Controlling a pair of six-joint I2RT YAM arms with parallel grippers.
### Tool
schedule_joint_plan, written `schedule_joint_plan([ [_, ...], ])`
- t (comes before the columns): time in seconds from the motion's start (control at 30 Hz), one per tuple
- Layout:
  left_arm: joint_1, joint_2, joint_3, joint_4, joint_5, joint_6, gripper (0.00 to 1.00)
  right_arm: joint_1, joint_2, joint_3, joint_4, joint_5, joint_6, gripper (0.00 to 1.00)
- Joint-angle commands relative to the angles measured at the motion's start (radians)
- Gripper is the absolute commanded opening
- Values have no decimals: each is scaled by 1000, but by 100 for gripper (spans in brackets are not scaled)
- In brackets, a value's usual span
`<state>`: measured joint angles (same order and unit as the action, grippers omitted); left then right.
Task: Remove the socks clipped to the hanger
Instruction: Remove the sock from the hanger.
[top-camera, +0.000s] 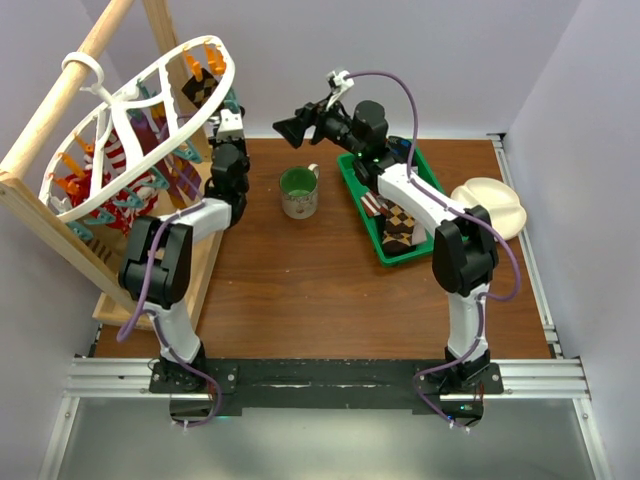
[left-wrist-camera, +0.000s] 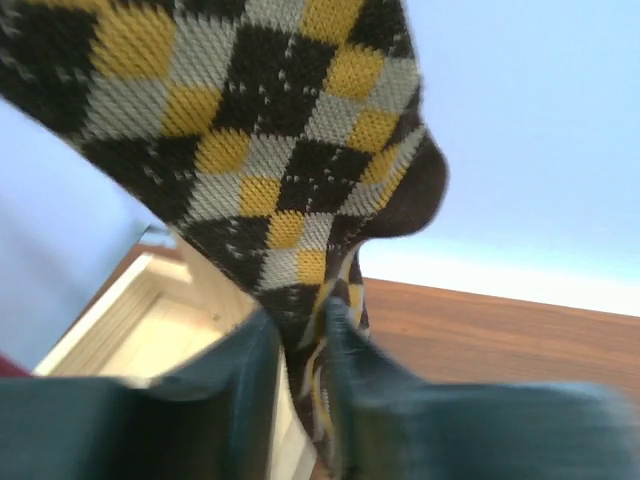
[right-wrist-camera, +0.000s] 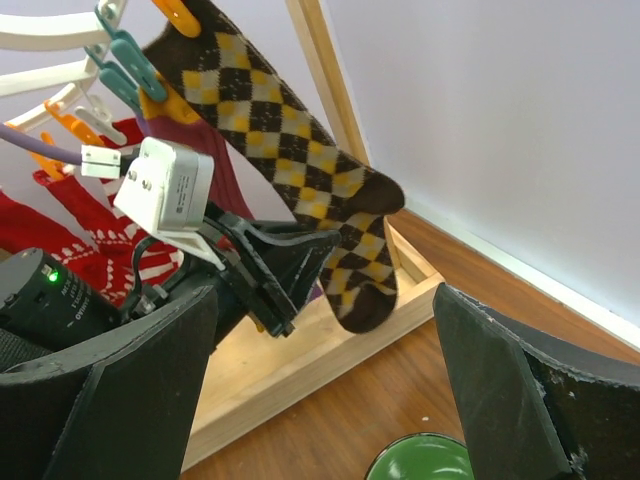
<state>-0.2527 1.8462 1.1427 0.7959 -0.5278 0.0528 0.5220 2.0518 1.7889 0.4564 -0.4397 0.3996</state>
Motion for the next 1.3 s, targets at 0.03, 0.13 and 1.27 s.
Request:
schedule_joint_plan([
  [0.03, -16, -99, -47, 124, 123, -11, 4, -4, -85, -14, 36, 2, -15, 93],
  [0.13, -43, -159, -96, 111, 163, -37, 0, -4, -97, -22, 39, -1, -18, 93],
  [1.27, -203, -781, -574, -181, 480, -464, 0, -37, -202, 0, -24, -295, 2, 87],
])
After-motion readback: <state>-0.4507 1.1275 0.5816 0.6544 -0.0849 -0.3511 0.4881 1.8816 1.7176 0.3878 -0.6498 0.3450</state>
